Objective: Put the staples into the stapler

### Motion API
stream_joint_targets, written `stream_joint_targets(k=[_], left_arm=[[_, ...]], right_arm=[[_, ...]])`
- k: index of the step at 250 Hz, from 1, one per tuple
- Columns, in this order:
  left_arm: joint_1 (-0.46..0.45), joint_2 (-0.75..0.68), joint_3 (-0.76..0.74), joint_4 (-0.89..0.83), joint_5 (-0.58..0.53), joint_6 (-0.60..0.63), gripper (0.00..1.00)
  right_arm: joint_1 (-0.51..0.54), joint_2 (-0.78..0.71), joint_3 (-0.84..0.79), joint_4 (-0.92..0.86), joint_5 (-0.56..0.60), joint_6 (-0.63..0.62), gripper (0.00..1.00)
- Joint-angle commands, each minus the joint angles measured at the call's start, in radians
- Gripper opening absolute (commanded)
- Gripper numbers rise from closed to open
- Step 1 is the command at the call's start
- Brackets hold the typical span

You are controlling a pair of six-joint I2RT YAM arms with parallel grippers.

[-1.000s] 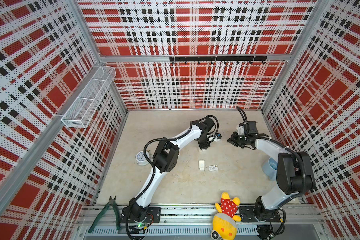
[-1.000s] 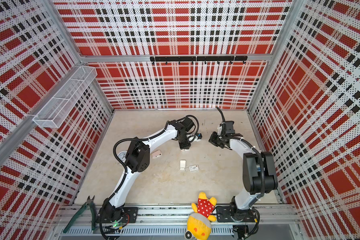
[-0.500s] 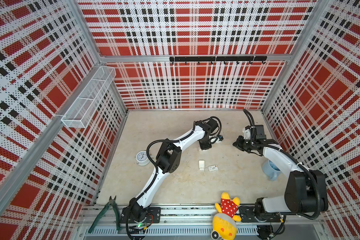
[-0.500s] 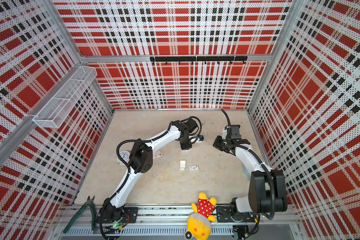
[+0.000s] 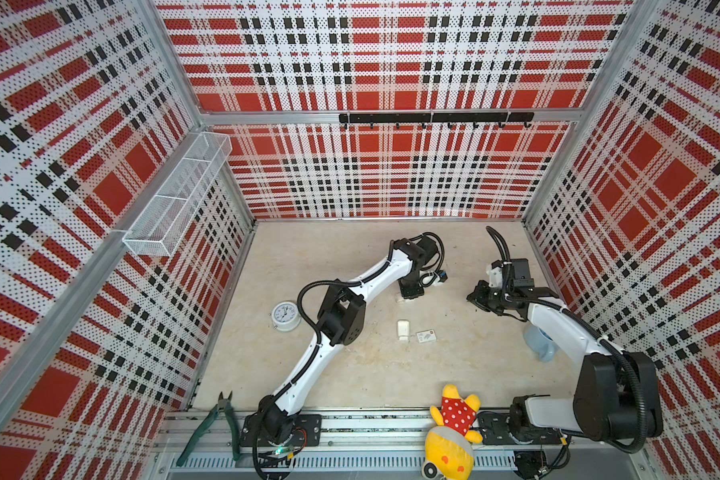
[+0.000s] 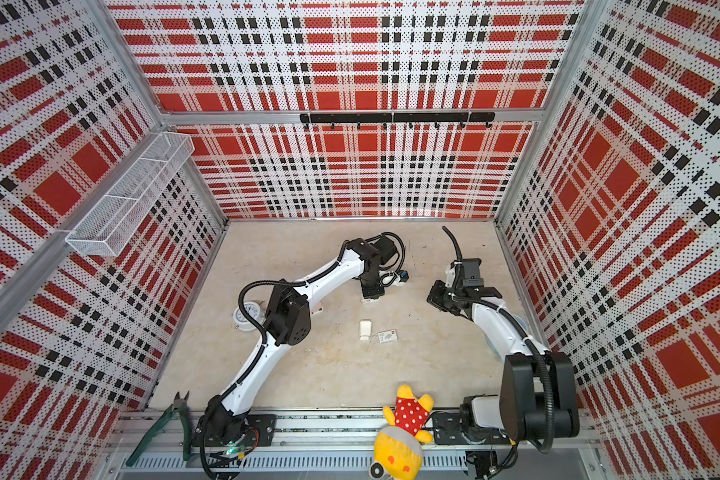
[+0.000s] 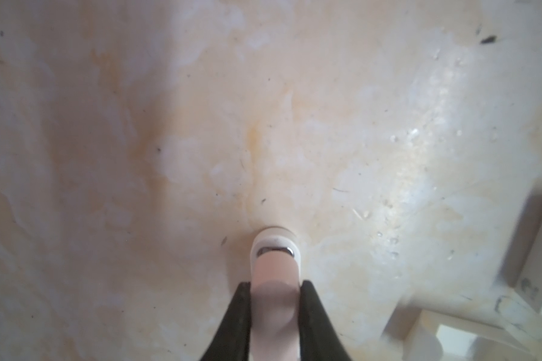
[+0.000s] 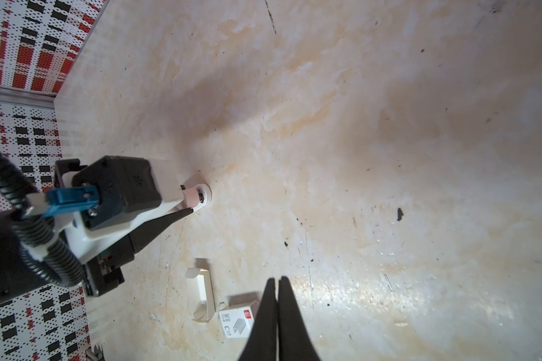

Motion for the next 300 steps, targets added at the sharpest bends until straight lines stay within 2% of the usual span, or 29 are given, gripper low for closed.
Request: stream_joint_targets(k=[1, 76, 300], left_arm=[[-0.019, 0.138, -0.067, -0.197, 0.039, 0.028, 0.08], [-0.025, 0.155, -0.076, -0.214, 0.052, 0.025, 0.09], [-0.075, 0.186, -0.073, -0.304, 0.144, -0.002, 0.09]], right_arm=[[0.001, -0.045, -0.023, 0.012, 0.002, -0.003, 0.07], [0.001, -0.081, -0.058, 0.008, 0.003, 0.002, 0.07], [0.001, -0.019, -0.087, 0.074, -0.036, 0.013, 0.07]])
